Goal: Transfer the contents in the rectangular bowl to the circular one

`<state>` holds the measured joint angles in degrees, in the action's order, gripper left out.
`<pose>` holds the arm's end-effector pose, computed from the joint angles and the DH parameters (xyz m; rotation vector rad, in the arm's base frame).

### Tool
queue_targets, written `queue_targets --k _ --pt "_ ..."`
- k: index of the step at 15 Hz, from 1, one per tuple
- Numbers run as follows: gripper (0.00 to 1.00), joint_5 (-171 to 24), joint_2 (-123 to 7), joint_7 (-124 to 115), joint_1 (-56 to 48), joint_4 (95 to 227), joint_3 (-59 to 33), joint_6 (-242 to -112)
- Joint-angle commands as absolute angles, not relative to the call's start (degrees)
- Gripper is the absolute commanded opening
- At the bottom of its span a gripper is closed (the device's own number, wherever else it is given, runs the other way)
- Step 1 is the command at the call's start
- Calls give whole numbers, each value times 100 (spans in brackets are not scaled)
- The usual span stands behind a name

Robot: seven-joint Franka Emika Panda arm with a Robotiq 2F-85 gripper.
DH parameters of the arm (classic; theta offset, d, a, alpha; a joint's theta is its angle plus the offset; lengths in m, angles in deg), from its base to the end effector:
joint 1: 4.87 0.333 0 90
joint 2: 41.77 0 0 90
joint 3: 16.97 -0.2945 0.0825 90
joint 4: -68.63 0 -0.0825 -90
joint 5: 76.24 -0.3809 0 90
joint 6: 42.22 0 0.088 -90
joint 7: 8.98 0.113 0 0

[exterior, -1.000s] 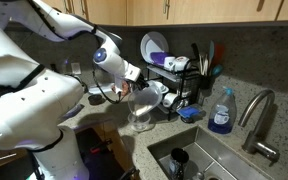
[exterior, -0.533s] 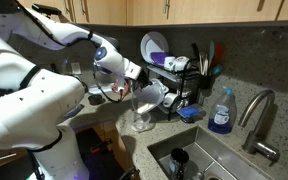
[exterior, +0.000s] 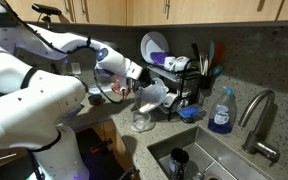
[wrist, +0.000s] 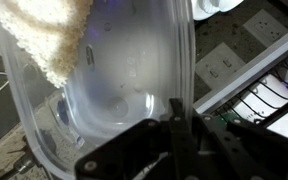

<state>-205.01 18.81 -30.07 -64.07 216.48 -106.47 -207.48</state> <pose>0.4021 0.0966 0.3181 -2.2880 1.0838 -1.3502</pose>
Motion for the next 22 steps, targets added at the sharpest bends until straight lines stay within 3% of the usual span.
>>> queue_targets --k 1,7,8,19,22 --pt "1 -20394 2396 -2556 -6501 21682 -10723 -20515" --pt "1 -19919 2458 -2031 -6578 21728 -10830 -20546" --pt "5 -19943 2548 -2004 -6496 21736 -10846 -20527" --pt "5 -19882 2545 -1942 -6508 21751 -10863 -20530" --pt "1 -19942 2608 -1929 -6502 21735 -10876 -20550"
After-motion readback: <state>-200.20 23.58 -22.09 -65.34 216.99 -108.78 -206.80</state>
